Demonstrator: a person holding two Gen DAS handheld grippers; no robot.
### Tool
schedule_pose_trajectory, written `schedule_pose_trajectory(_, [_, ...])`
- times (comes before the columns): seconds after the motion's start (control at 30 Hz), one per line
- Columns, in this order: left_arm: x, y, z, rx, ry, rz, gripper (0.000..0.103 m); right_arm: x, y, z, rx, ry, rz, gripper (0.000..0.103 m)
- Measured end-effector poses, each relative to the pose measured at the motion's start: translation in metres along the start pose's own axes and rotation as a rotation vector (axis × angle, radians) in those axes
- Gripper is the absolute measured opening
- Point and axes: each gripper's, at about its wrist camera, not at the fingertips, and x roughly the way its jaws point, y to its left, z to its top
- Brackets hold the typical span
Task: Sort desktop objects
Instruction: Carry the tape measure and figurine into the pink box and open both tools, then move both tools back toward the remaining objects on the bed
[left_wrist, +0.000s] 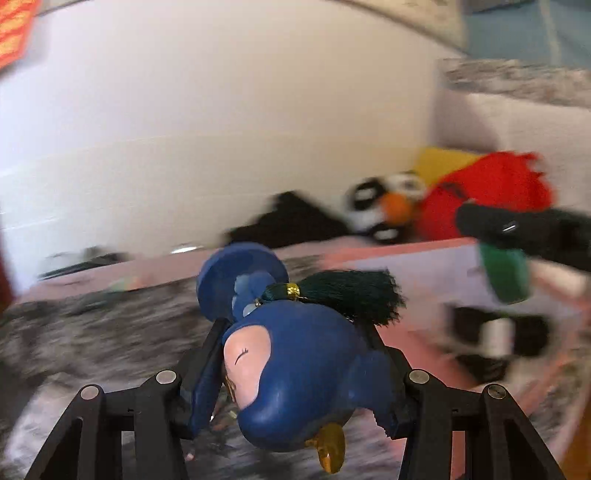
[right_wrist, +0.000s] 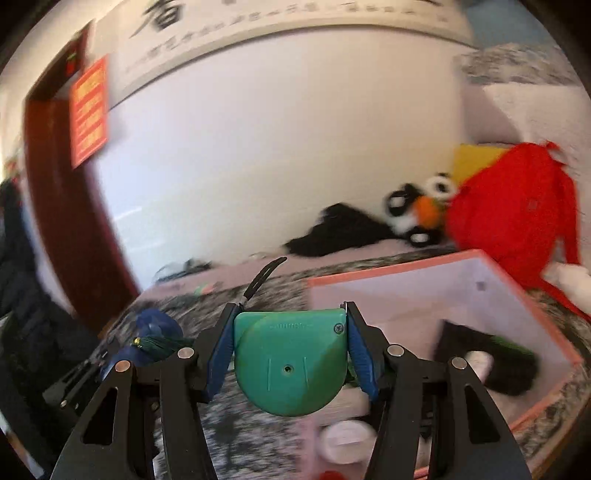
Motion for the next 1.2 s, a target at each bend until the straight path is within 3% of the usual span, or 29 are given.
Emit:
schedule_pose_trajectory(0.2, [0.043,-0.087,0.039,0.082,0.000,-0.199,0.057,0.003,-0.089,0.003,0.138,0.013,-0.174,0.059])
schedule_pose_trajectory(0.33, [0.075,-0.120,0.053,0.078,0.044,-0.255,0.057,0.012,-0.134,-0.002,0.241,0.062,-0.203,0.059])
schedule_pose_trajectory(0.43, [0.101,-0.124,0.049,0.016,0.126,-0.287,0.057,0.017,-0.154,-0.004,0.290,0.085,-0.213,0.059])
schedule_pose_trajectory(0.53, [0.116,-0.122,0.033,-0.015,0.198,-0.257,0.057,0.022,-0.164,-0.006,0.334,0.122,-0.185,0.060])
schedule_pose_trajectory(0.6, [0.126,-0.121,0.021,-0.036,0.245,-0.236,0.068,0.025,-0.163,-0.008,0.332,0.141,-0.188,0.061])
schedule_pose_trajectory(0.67, [0.121,-0.120,0.021,-0.038,0.225,-0.217,0.094,0.026,-0.159,-0.009,0.321,0.162,-0.193,0.078])
schedule_pose_trajectory(0.7, [0.114,-0.120,0.025,-0.035,0.199,-0.205,0.096,0.025,-0.157,-0.009,0.319,0.162,-0.201,0.084])
schedule_pose_trajectory(0.77, [0.101,-0.122,0.033,0.012,0.156,-0.168,0.097,0.018,-0.154,-0.006,0.328,0.117,-0.208,0.094])
schedule_pose_trajectory(0.87, [0.073,-0.117,0.046,0.070,0.082,-0.105,0.098,0.010,-0.148,-0.001,0.331,0.053,-0.206,0.096])
schedule_pose_trajectory(1.03, [0.025,-0.070,0.055,0.027,-0.014,0.006,0.102,0.004,-0.122,0.004,0.305,0.005,-0.138,0.096])
schedule_pose_trajectory(1.2, [-0.010,-0.003,0.024,-0.024,0.030,0.157,0.102,0.004,-0.067,0.002,0.141,-0.013,-0.013,0.096])
